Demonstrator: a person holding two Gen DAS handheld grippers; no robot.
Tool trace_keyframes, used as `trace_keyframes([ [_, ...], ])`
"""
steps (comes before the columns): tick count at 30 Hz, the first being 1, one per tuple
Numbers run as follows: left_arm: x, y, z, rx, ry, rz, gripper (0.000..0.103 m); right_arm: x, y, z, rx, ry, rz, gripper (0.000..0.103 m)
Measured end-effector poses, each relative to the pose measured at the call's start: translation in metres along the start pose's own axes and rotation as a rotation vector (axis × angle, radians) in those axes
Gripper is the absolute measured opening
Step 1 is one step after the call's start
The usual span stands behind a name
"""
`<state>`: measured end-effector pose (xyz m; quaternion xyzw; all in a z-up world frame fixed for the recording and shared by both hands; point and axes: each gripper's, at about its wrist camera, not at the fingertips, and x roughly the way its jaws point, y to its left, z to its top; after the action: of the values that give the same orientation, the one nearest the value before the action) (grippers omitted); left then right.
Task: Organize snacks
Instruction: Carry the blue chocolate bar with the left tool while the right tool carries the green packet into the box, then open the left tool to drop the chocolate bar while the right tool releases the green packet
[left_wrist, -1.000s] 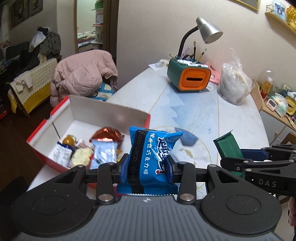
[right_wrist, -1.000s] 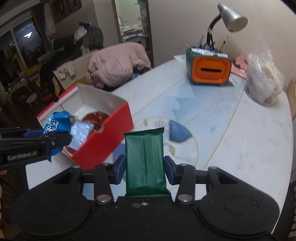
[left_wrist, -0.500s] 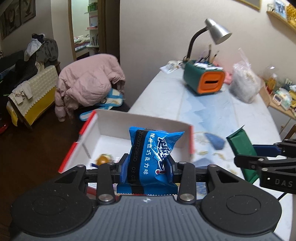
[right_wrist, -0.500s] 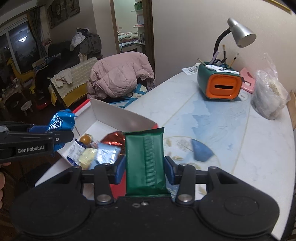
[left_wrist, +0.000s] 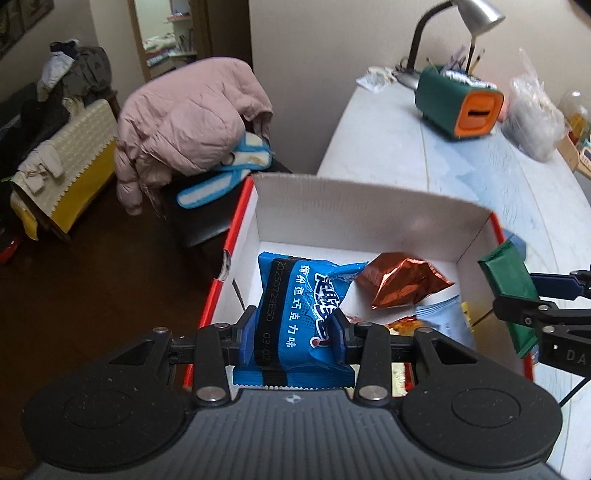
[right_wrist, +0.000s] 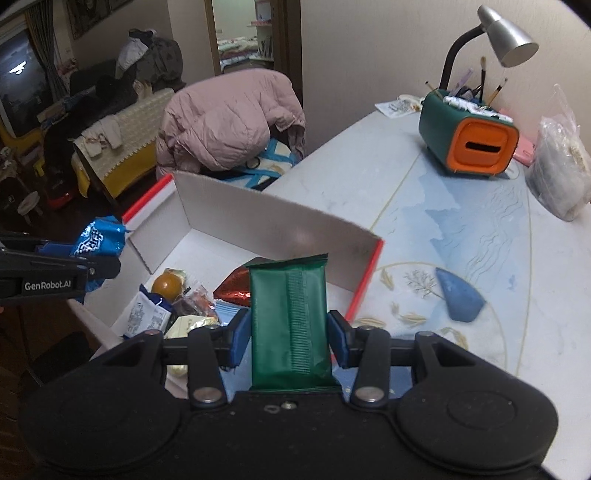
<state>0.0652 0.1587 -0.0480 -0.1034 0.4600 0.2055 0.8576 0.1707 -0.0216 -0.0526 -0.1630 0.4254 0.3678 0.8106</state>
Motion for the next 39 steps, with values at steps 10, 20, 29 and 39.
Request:
trace_keyframes([
  [10,0.038,-0.013,-0.007,0.075,0.074,-0.063,0.039,0.032,0.012,-0.002,0.02,0.056,-0.02,0.044],
  [20,0.055,-0.024,-0.019,0.109,0.123,-0.075,0.04,0.038,0.014,-0.007,0.02,0.077,-0.017,0.044],
  [29,0.039,-0.016,-0.02,0.078,0.086,-0.105,0.056,0.031,0.013,-0.009,0.03,0.048,0.003,0.044],
  [39,-0.011,-0.014,-0.018,0.066,-0.037,-0.139,0.071,-0.013,0.017,-0.012,0.035,-0.08,0.04,0.052],
])
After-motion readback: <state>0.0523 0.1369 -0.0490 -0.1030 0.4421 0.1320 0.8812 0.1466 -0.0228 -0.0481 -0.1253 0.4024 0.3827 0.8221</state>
